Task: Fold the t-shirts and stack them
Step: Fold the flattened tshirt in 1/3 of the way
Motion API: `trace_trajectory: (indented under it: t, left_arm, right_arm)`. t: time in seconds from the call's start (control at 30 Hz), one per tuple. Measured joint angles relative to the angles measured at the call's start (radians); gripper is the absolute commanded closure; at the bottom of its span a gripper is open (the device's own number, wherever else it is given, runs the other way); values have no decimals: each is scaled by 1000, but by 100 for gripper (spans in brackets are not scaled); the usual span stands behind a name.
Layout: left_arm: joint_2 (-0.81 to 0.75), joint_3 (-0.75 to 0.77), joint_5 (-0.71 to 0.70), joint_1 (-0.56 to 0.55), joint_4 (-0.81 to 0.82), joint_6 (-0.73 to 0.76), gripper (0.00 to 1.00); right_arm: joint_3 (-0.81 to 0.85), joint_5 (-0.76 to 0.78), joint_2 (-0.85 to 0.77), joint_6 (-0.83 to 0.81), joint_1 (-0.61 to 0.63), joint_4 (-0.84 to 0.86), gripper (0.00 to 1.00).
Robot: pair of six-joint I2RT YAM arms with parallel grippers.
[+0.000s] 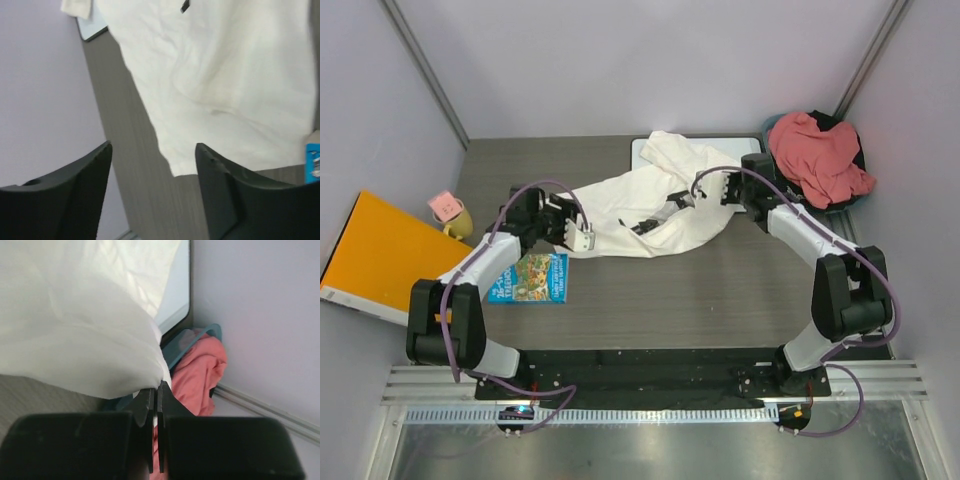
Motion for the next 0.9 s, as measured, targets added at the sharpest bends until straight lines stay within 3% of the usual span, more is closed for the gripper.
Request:
trace_trajectory:
  t: [0.03, 0.07, 0.17, 0.57, 0.67, 0.7, 0.77, 0.8, 0.9]
  left_arm:
    - [1, -2, 5, -18, -29, -5, 18]
    - [2, -2, 11, -29, -47, -1, 16]
    - [2, -2, 27, -69, -126, -6, 12]
    - [-23, 23, 12, -132, -542, -24, 12]
    - [-58, 62, 29, -132, -672, -64, 18]
    - [-68, 70, 35, -132, -698, -76, 32]
    - [-86, 91, 53, -132, -773, -105, 46]
    - [-91, 99, 60, -132, -808, -114, 96]
    - [-98, 107, 68, -132, -904, -125, 100]
  right_arm:
    - [-27, 4, -9, 0, 2, -2, 90]
    - [-52, 8, -16, 0, 2, -6, 69]
    - [-124, 19, -50, -3, 4, -15, 50]
    - [-163, -57, -158, 33, 30, -232, 51]
    - [-162, -74, -160, 40, 50, -252, 54]
    - [-162, -77, -160, 42, 57, -257, 54]
    - [-162, -82, -159, 42, 65, -258, 54]
    - [-162, -84, -158, 42, 67, -258, 55]
    - [-162, -85, -148, 41, 68, -255, 55]
